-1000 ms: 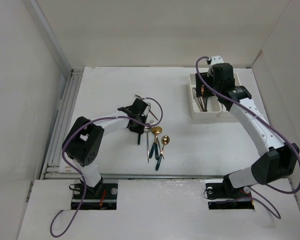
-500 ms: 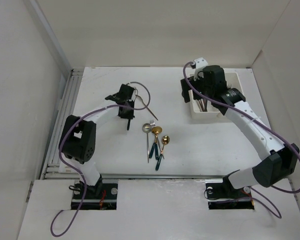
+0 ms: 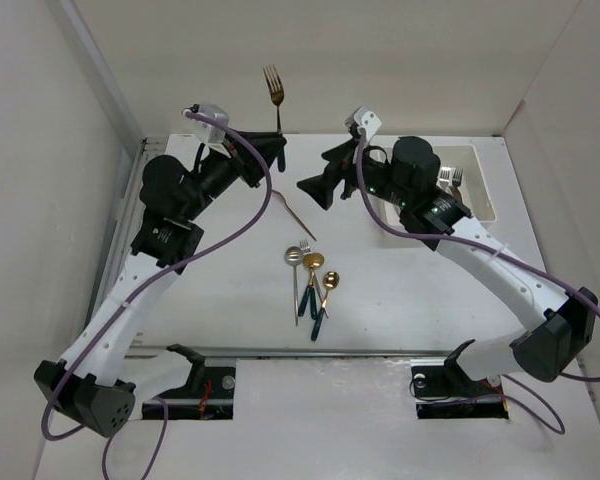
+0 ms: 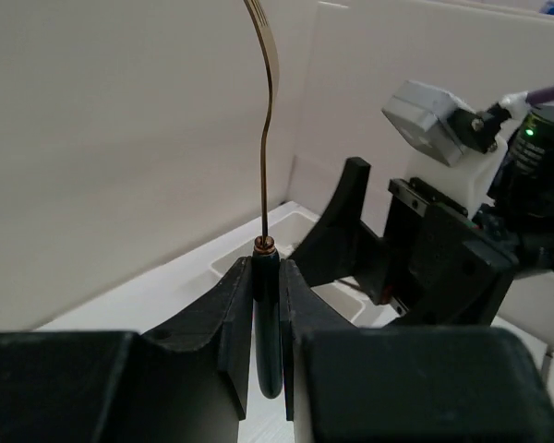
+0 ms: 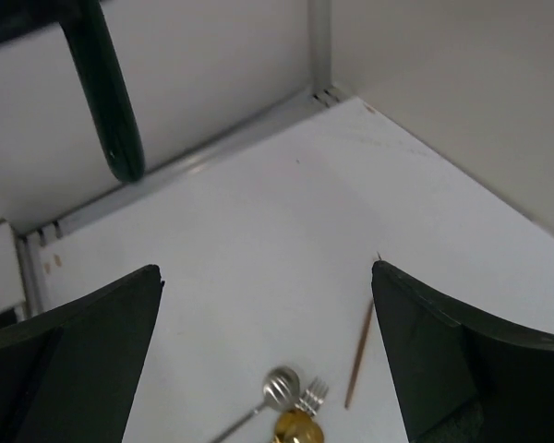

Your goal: Sort the eating utensils into containers

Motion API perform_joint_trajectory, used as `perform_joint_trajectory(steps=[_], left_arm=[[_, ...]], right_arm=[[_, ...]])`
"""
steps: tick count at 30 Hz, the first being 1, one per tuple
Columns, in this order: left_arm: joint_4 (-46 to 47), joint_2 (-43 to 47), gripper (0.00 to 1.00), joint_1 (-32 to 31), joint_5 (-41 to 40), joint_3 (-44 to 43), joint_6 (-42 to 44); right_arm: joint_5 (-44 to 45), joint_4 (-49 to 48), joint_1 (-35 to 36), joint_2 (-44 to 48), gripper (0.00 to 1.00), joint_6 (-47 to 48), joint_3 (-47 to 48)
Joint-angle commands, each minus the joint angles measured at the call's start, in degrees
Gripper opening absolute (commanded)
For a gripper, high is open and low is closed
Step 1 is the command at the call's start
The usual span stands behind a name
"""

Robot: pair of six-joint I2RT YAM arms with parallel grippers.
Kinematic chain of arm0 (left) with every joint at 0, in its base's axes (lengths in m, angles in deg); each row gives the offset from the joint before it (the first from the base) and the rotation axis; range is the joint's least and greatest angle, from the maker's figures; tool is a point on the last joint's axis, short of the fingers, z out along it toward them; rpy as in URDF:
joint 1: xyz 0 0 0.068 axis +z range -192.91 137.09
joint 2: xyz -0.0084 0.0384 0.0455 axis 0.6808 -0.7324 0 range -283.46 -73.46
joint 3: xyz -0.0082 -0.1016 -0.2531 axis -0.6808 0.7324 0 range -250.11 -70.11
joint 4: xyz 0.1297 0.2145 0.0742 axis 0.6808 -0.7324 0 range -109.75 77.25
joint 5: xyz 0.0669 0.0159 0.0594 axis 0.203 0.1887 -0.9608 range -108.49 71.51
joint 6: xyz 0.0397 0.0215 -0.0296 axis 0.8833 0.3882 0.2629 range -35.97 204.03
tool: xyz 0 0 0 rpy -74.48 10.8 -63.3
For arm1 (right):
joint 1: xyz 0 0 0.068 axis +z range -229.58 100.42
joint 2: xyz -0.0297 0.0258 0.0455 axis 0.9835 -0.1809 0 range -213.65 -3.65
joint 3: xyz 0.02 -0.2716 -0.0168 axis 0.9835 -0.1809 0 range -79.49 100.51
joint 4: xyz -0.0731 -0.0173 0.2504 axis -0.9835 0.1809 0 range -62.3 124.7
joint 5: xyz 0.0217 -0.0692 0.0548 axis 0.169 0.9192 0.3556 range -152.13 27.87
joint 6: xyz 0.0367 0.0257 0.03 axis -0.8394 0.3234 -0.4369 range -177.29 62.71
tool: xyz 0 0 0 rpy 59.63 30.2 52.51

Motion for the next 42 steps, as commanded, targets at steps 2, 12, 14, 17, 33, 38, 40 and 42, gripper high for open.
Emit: perform_joint_trajectory(steps=[2,12,14,17,33,38,40,42], left_arm=[[5.8,-1.5,0.00,-1.1,7.1,2.5,-4.3],[8.2,-1.0,0.00,-2.2,7.1,3.6,-3.7],[8.8,-1.0,0.00,-2.7,7.1,3.6,-4.5],[8.8,-1.0,0.00,-2.7,6.6,3.6,-5.1],[8.8,0.1,0.00,-2.7,4.3,4.7,-5.7],[10.0,-1.0,0.00,-2.7,8.7,3.3,-6.2],[10.0,-1.0,0.00,-2.7,8.7,3.3,-7.0],[10.0,-1.0,0.00,-2.7,8.7,3.3,-7.0]], right_arm=[[-8.1,-16.6,-0.1,1.9,1.00,-8.0,-0.3],[-13.1,-23.0,0.4,-2.3,0.93,-15.1,1.5],[-13.1,-23.0,0.4,-3.5,0.91,-15.6,1.5],[-12.0,-23.0,0.4,-3.5,0.88,-15.6,0.9],[-13.4,-19.9,-2.0,-0.7,0.81,-11.1,-2.5],[-14.9,-15.3,-4.0,1.3,0.81,-7.4,-3.8],[-15.8,-15.3,-4.0,1.3,0.75,-6.9,-3.8],[-18.4,-15.3,-4.5,1.3,0.75,-6.9,-3.8]])
